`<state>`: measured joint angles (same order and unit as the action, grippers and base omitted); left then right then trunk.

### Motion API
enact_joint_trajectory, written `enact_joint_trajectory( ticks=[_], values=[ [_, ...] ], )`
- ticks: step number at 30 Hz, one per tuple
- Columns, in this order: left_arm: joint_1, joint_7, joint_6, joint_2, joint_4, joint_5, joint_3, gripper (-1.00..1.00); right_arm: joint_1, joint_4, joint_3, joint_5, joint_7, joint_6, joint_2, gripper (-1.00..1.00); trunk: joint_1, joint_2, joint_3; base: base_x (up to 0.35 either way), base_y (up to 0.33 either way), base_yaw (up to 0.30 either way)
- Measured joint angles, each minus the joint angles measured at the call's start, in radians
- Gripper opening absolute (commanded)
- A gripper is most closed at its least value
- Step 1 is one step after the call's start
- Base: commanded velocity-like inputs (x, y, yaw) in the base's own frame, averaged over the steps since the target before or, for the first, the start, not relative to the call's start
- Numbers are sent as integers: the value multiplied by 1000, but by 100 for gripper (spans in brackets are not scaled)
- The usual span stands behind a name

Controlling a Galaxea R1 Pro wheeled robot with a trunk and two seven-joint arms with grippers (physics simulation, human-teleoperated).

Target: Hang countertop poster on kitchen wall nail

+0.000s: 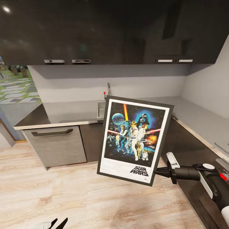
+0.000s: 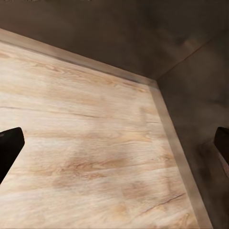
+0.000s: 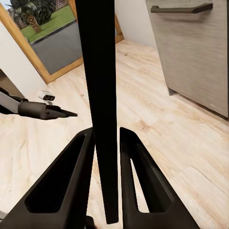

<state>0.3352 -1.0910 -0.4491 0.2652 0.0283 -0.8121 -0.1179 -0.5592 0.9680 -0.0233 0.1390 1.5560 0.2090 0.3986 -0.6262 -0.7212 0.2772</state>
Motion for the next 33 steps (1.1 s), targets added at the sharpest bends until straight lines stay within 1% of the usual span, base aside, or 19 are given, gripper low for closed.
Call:
enact_joint_trajectory(
  ticks=[3, 5, 6, 8, 9, 12, 13, 16, 17, 20, 23, 26, 33],
  values=[
    [0, 26, 2, -1, 1, 1, -4, 100, 0, 0, 0, 0, 0, 0, 0, -100, 12, 21, -9, 0, 0, 0],
    [0, 99, 5, -6, 7, 3, -9, 100, 0, 0, 0, 0, 1, 0, 0, -100, 19, 35, -16, 0, 0, 0],
    [0, 137, 7, -11, 28, 4, -10, 100, 0, 0, -1, 0, 1, 0, 0, -100, 23, 42, -19, 0, 0, 0],
    [0, 168, 20, -15, 62, 5, -10, 100, 0, 0, -1, 0, 1, 0, 0, -100, 31, 56, -25, 0, 0, 0],
    [0, 188, 59, -16, 106, 5, -10, 100, 0, 0, -1, 0, 1, 1, 0, -100, 35, 63, -28, 0, 0, 0],
    [0, 215, 162, -15, 178, 6, -11, 100, 0, 0, -1, 0, 1, 1, 0, -100, 46, 84, -38, 0, 0, 0],
    [0, 266, 263, -5, 255, 7, -9, 100, 0, 0, -2, 0, 1, 2, 0, -100, 50, 91, -41, 0, 0, 0],
    [0, 357, 336, 8, 332, 7, -10, 100, 0, 0, -3, 0, 1, 2, 0, -100, 61, 112, -50, 0, 0, 0],
    [0, 420, 362, 12, 369, 7, -10, 100, 0, 0, -3, -1, 1, 2, 0, -100, 65, 119, -54, 0, 0, 0],
    [0, 514, 391, 17, 417, 10, -11, 100, 0, 0, -4, -1, 1, 3, 0, -100, 77, 140, -63, 0, 0, 0],
    [0, 541, 399, 18, 431, 10, -12, 100, 0, 0, -4, 7, 2, 3, 0, -100, 88, 161, -72, 0, 0, 0],
    [0, 552, 402, 19, 436, 11, -12, 100, 0, 0, -4, 16, 1, 3, 0, -100, 100, 182, -82, 0, 0, 0],
    [0, 558, 403, 19, 440, 11, -14, 100, 0, 0, -4, 22, 1, 2, 0, -100, 127, 232, -104, 0, 0, 0]
  ],
)
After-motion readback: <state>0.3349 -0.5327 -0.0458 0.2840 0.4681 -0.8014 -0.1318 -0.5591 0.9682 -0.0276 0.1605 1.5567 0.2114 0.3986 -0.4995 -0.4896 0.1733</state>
